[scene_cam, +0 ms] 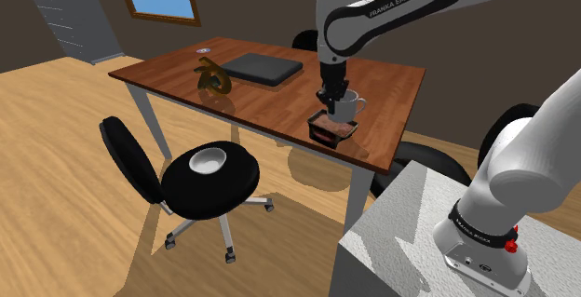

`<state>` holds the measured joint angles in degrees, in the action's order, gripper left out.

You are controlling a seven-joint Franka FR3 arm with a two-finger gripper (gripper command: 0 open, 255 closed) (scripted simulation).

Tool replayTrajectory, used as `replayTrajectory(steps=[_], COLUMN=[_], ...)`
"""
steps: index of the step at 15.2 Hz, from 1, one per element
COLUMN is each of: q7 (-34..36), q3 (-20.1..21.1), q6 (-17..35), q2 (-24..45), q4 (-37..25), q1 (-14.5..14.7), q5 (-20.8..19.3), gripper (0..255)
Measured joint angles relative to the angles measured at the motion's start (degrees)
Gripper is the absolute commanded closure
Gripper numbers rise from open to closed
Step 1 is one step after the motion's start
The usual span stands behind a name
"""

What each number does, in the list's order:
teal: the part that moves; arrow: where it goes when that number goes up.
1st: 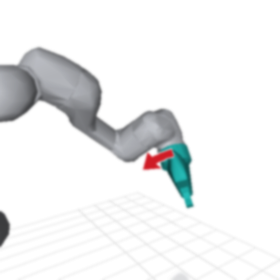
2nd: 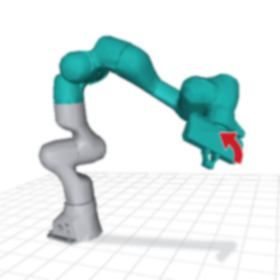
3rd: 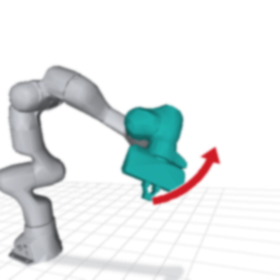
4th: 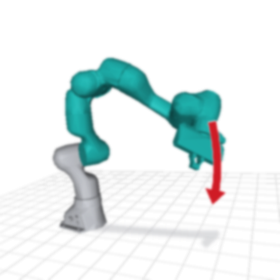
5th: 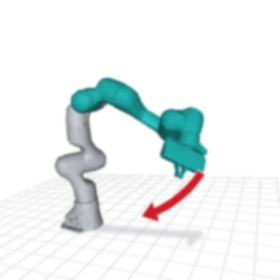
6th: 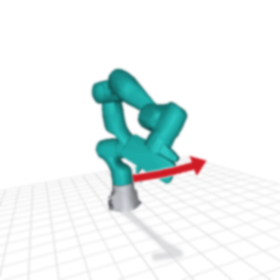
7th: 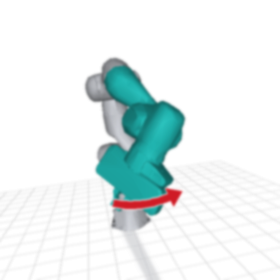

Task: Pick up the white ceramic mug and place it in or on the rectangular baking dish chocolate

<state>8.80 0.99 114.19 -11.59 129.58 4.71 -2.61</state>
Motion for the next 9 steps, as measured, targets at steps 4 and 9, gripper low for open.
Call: replayTrajectory(steps=[4,9], q7=[0.02,0.02], q3=[0.00,0.00], q6=[0.28,0.30], q2=[0.08,0.09], q4=[0.17,0.18], q1=[0.00,0.00], q5=[0.00,-0.01], gripper=[255,0])
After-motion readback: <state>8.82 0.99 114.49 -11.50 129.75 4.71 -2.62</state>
